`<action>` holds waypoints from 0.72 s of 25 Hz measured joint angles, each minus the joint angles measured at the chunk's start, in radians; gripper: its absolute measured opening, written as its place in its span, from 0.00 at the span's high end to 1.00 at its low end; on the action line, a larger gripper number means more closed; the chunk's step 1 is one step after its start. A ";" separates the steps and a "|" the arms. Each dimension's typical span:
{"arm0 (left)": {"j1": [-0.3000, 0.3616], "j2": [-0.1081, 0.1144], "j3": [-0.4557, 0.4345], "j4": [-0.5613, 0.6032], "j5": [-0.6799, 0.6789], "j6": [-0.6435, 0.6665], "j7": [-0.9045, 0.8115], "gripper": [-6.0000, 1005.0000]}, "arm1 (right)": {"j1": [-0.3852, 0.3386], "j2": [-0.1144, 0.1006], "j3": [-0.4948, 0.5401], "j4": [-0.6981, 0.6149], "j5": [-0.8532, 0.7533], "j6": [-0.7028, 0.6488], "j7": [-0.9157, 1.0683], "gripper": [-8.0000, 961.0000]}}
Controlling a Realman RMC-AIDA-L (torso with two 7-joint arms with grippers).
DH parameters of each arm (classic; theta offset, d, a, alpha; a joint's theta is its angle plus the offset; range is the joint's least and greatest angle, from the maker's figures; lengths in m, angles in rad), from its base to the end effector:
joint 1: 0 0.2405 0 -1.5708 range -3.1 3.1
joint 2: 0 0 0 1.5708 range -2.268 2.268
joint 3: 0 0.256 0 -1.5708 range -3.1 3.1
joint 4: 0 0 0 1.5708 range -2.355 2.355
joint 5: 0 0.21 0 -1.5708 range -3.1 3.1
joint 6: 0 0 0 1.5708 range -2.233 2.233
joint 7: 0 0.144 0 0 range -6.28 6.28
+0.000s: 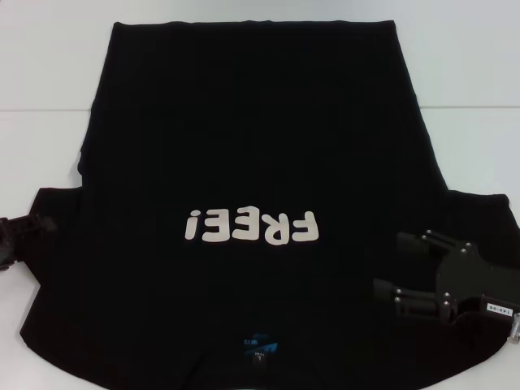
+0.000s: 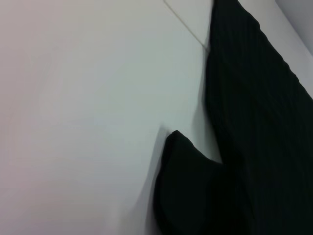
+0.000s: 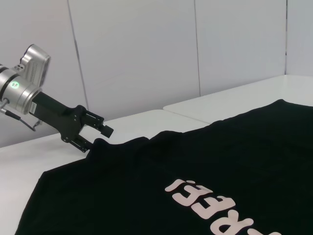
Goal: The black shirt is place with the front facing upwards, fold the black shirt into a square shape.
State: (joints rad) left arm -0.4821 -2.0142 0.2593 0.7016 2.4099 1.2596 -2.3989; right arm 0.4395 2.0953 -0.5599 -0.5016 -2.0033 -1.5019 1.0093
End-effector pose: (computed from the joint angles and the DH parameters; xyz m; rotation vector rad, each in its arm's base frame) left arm -0.3843 0.3259 0.0731 -1.5957 -1.9395 -0.6211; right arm 0.3042 0.2962 -0.0199 -2.5946 0.4770 0.6928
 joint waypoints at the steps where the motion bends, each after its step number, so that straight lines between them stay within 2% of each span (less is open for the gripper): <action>1: 0.000 0.000 0.006 0.003 0.001 0.000 0.001 0.22 | 0.000 0.000 0.000 0.000 0.000 0.000 0.000 0.04; 6: -0.001 -0.002 0.025 0.006 0.001 -0.005 -0.004 0.23 | 0.001 -0.001 0.000 0.000 0.000 -0.008 0.000 0.04; 11: -0.001 -0.003 0.027 0.007 0.002 -0.013 -0.006 0.42 | 0.000 -0.002 0.000 -0.001 0.000 -0.009 0.000 0.04; 14: -0.001 -0.003 0.028 0.007 0.002 -0.022 -0.003 0.66 | -0.002 -0.002 0.000 -0.002 0.000 -0.011 0.000 0.04; 18: -0.001 -0.003 0.030 0.007 0.002 -0.028 0.000 0.81 | -0.002 -0.002 0.000 -0.003 0.000 -0.014 0.000 0.04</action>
State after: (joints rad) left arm -0.4832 -2.0171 0.2895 0.7088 2.4115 1.2318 -2.3984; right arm 0.4374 2.0937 -0.5598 -0.5042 -2.0034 -1.5155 1.0092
